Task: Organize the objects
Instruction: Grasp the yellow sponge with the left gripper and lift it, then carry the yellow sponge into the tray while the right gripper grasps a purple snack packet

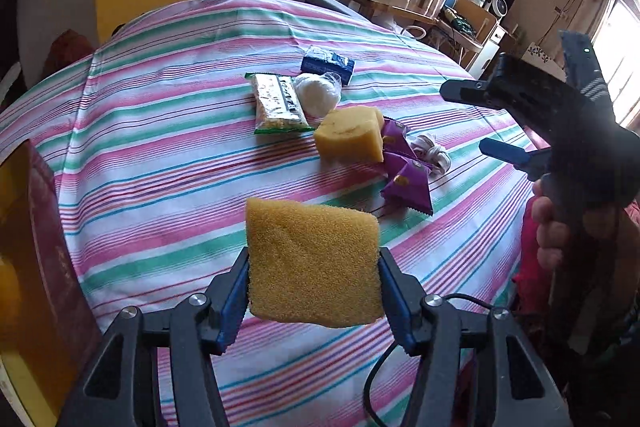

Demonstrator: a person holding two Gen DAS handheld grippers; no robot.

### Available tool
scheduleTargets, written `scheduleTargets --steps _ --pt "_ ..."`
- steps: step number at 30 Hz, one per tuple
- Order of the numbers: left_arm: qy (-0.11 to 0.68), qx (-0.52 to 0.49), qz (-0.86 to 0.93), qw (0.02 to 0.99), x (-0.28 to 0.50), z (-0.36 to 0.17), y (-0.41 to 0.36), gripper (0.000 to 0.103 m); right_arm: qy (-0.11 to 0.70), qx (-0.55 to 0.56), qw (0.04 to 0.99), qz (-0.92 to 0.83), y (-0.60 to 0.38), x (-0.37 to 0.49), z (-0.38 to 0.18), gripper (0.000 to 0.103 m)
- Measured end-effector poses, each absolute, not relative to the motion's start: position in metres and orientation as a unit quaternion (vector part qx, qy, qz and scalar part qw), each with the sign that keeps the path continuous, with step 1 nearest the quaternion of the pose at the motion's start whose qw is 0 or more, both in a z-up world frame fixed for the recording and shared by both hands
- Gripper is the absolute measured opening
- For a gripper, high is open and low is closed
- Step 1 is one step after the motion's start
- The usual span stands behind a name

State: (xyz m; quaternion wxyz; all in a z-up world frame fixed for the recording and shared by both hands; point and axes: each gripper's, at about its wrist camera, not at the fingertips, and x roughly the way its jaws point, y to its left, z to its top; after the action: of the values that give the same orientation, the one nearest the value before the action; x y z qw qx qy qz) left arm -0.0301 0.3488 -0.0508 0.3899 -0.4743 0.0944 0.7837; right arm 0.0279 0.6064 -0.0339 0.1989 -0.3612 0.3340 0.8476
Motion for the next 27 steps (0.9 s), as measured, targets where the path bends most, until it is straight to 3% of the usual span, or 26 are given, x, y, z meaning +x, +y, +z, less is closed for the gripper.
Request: scheduleTargets --steps 8,21,25,27 --pt "0.072 -0.446 0.804 0.386 -0.008 -0.020 0.293 0.060 0.284 -0.443 0.190 0.829 0.588 0.007 -0.051 0.073" --pt "0.005 -0.411 0.848 0.336 -0.015 0.013 0.193 0.060 0.267 -0.519 0.172 0.794 0.565 -0.011 -0.081 0.062" --pt "-0.039 -0.420 0.861 0.283 -0.032 0.012 0.131 0.060 0.268 -0.536 0.166 0.783 0.566 -0.019 -0.092 0.046" --pt "-0.059 -0.422 0.870 0.248 -0.038 0.011 0.095 0.060 0.249 -0.535 0.168 0.790 0.563 -0.021 -0.091 0.044"
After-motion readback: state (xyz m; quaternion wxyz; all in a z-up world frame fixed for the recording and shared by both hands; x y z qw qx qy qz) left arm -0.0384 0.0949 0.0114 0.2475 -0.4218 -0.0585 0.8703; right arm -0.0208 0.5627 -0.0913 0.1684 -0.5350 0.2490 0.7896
